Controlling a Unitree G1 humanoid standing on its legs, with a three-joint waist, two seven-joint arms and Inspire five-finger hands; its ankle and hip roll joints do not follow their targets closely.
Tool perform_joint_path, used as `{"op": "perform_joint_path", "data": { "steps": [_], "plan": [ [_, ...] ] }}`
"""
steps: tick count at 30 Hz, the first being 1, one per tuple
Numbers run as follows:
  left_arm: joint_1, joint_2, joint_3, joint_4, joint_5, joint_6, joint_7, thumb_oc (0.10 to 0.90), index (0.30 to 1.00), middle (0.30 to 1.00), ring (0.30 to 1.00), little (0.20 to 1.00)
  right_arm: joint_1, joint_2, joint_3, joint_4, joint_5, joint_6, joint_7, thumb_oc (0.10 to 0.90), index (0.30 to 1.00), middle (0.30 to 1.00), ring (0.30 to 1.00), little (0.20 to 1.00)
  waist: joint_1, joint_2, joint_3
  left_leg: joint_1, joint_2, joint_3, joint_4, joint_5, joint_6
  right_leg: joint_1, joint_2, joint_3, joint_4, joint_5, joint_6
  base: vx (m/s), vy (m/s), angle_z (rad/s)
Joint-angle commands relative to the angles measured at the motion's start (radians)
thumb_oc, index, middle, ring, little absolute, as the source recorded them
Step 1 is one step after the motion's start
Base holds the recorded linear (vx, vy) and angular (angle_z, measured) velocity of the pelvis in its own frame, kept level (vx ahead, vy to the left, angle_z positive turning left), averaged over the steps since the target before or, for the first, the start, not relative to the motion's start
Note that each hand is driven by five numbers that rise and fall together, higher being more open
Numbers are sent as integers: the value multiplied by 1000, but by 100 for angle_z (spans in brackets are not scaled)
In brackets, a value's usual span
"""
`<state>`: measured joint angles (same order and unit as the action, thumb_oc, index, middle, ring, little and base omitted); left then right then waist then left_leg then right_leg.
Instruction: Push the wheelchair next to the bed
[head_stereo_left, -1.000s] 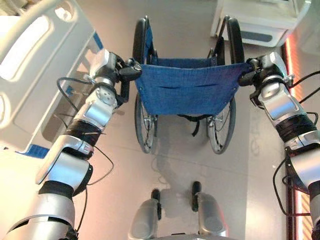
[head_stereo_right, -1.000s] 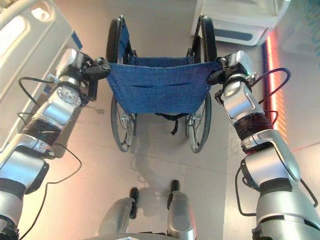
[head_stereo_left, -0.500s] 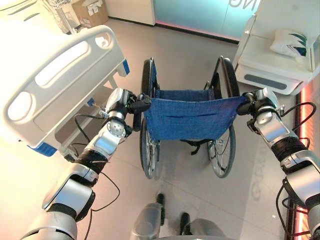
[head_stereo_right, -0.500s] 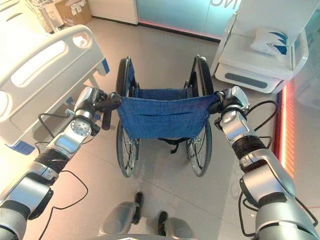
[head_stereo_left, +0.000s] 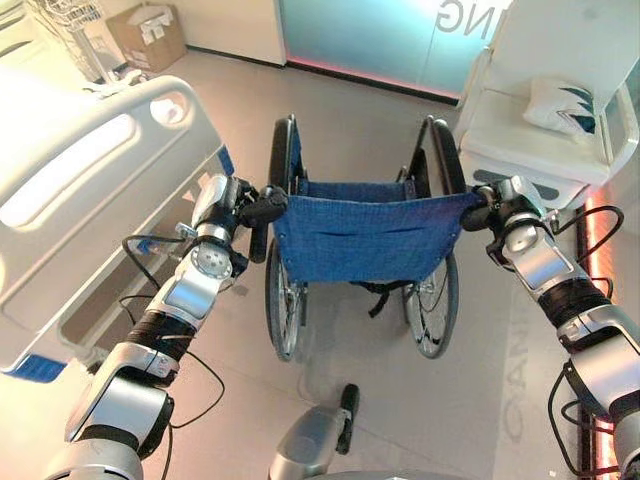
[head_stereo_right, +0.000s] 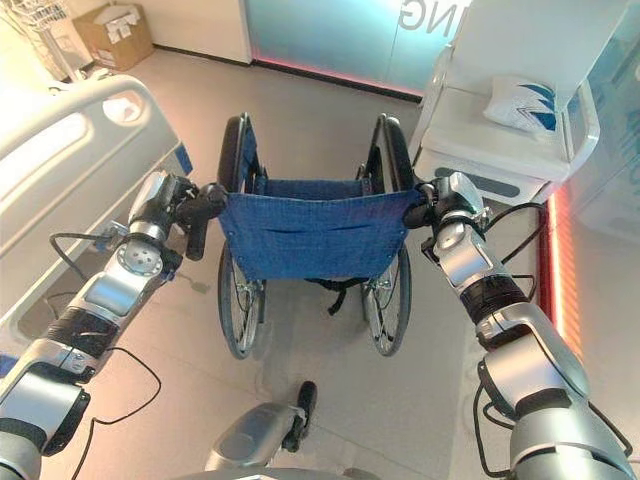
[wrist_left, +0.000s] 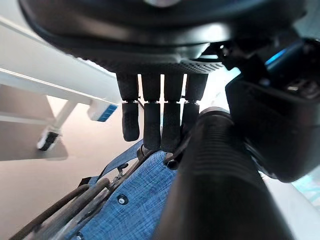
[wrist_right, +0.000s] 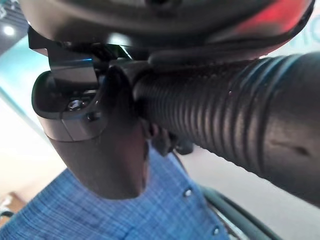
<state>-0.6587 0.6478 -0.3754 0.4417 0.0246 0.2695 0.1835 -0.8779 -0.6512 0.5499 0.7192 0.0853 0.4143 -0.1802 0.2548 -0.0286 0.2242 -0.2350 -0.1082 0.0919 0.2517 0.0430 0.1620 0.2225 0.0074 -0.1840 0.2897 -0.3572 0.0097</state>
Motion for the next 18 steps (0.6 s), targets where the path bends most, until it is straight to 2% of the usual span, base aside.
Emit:
{"op": "perform_joint_path", "data": {
  "steps": [1,2,3,4,7,8,9,10,12,14,15,16,18],
  "plan": [
    [146,37,-45,66,86,24,-37,400,300,300,300,300,-9,-23,-56,-56,-28,-219,37,400,300,300,300,300,24,-28,-36,-56,-19,-13,-25,-63,-65,-3,-43,-26,120,220,81,379,177,-2],
    [161,39,-44,51,100,21,-39,400,300,300,300,300,5,-30,-64,-46,-25,-224,49,400,300,300,300,300,25,-33,-47,-50,-27,-13,-33,-67,-53,-21,-39,-14,179,272,96,401,191,-17],
    [167,36,-45,47,104,23,-38,400,300,300,300,300,12,-29,-66,-47,-28,-222,51,400,300,300,300,300,24,-33,-50,-45,-31,-17,-36,-69,-50,-31,-44,-12,195,292,99,442,178,-11],
    [180,31,-48,42,114,32,-35,400,300,300,300,300,28,-28,-65,-45,-40,-217,59,400,300,300,300,300,14,-35,-53,-23,-42,-29,-37,-79,-47,-67,-66,-10,207,321,103,251,92,5],
    [184,26,-54,57,122,34,-27,400,300,300,300,300,21,-28,-51,-38,-53,-206,66,400,300,300,300,300,-7,-26,-43,-1,-37,-46,-18,-93,-54,-131,-81,-12,132,296,89,291,12,9],
    [178,28,-61,73,123,31,-22,400,300,300,300,300,7,-28,-40,-30,-63,-202,73,400,300,300,300,300,-22,-14,-32,9,-29,-60,-5,-98,-62,-179,-78,-11,77,269,77,242,-69,4],
    [168,31,-64,87,126,28,-21,400,300,300,300,300,-7,-28,-31,-23,-68,-202,74,400,300,300,300,300,-36,-7,-15,29,-22,-76,1,-108,-67,-239,-96,-20,48,275,72,266,-135,2],
    [133,47,-71,111,125,25,-22,400,300,300,300,300,-40,-19,-22,-8,-70,-202,70,400,300,300,300,300,-61,3,25,59,-10,-98,8,-125,-69,-370,-126,-16,46,342,75,216,-151,11],
    [79,65,-90,137,116,24,-42,400,300,300,300,300,-84,-16,-7,6,-46,-182,63,400,300,300,300,300,-107,-7,74,93,-29,-124,31,-178,-56,-502,-163,11,-16,459,102,354,-182,33],
    [40,55,-117,162,115,15,-64,400,300,300,300,300,-115,-29,-1,8,-25,-136,72,400,300,300,300,300,-142,-19,82,133,-59,-173,40,-221,-50,-527,-176,44,-174,506,131,500,-174,101],
    [36,52,-120,164,115,15,-65,400,300,300,300,300,-117,-32,-1,9,-23,-132,75,400,300,300,300,300,-146,-16,83,140,-59,-179,42,-227,-50,-522,-174,43,-188,508,133,573,-189,125],
    [21,40,-140,167,111,20,-67,400,300,300,300,300,-127,-44,-4,6,-25,-110,93,400,300,300,300,300,-163,-25,78,158,-71,-203,50,-249,-49,-529,-181,70,-253,523,146,507,-187,102],
    [13,22,-150,169,119,24,-63,400,300,300,300,300,-132,-57,-3,-2,-21,-89,97,400,300,300,300,300,-177,-29,74,168,-68,-221,75,-285,-49,-527,-179,92,-269,527,150,503,-237,81]
  ]
}}
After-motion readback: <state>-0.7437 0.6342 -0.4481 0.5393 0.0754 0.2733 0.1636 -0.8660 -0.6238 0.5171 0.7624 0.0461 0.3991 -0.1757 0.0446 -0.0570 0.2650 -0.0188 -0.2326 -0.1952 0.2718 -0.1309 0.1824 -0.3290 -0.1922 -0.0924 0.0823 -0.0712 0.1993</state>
